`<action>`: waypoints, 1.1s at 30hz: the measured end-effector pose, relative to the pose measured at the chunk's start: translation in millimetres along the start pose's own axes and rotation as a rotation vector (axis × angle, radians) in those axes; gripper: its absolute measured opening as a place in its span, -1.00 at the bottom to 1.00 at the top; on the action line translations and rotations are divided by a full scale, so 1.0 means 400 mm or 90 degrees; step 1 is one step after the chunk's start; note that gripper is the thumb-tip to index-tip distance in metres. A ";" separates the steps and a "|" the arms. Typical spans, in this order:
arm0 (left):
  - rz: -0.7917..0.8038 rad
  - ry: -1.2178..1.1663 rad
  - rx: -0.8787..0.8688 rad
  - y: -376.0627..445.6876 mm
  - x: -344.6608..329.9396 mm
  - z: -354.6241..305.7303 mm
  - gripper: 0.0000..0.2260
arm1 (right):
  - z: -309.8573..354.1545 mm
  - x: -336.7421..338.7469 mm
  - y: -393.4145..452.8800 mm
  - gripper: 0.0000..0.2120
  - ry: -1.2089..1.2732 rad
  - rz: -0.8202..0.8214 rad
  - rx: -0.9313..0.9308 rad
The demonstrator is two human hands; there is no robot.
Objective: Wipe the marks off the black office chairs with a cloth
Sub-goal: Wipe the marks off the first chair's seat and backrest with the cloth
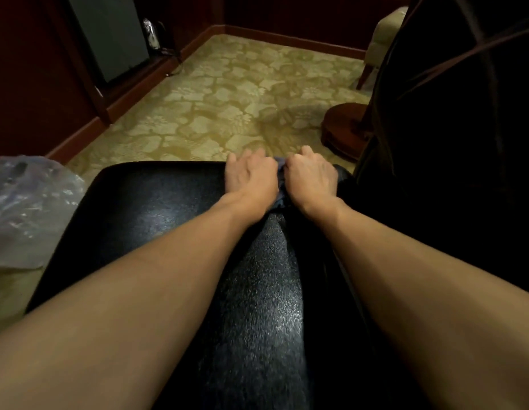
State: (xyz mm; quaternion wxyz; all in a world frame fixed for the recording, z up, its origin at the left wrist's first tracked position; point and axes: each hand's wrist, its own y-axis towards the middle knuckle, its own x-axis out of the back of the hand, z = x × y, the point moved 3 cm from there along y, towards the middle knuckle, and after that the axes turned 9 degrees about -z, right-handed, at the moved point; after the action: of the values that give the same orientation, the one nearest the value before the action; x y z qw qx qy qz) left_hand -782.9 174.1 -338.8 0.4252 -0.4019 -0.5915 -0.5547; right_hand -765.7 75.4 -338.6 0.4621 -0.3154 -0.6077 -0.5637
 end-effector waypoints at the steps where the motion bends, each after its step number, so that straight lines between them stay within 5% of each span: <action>1: 0.009 0.011 -0.029 -0.019 0.012 -0.008 -0.75 | -0.010 0.009 -0.019 -0.72 0.003 0.003 -0.003; 8: 0.099 0.019 -0.124 -0.222 0.114 -0.076 -0.67 | -0.028 0.104 -0.255 -0.74 0.038 0.063 -0.130; 17: 0.124 -0.051 -0.149 -0.567 0.222 -0.106 -0.67 | -0.012 0.282 -0.598 -0.74 -0.014 0.105 -0.104; 21: 0.136 -0.064 -0.173 -0.693 0.268 -0.109 -0.63 | 0.009 0.345 -0.736 -0.98 -0.032 0.083 -0.128; 33: 0.032 -0.126 -0.215 -0.952 0.329 -0.128 -0.77 | -0.018 0.444 -1.000 -0.86 -0.002 0.013 -0.131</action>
State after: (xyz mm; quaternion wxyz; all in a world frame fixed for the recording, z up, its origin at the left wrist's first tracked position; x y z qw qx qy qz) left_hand -1182.2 100.2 -332.4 0.3051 -0.5353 -0.5185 -0.5929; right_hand -1192.4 -22.2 -333.8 0.4322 -0.3681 -0.5439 -0.6180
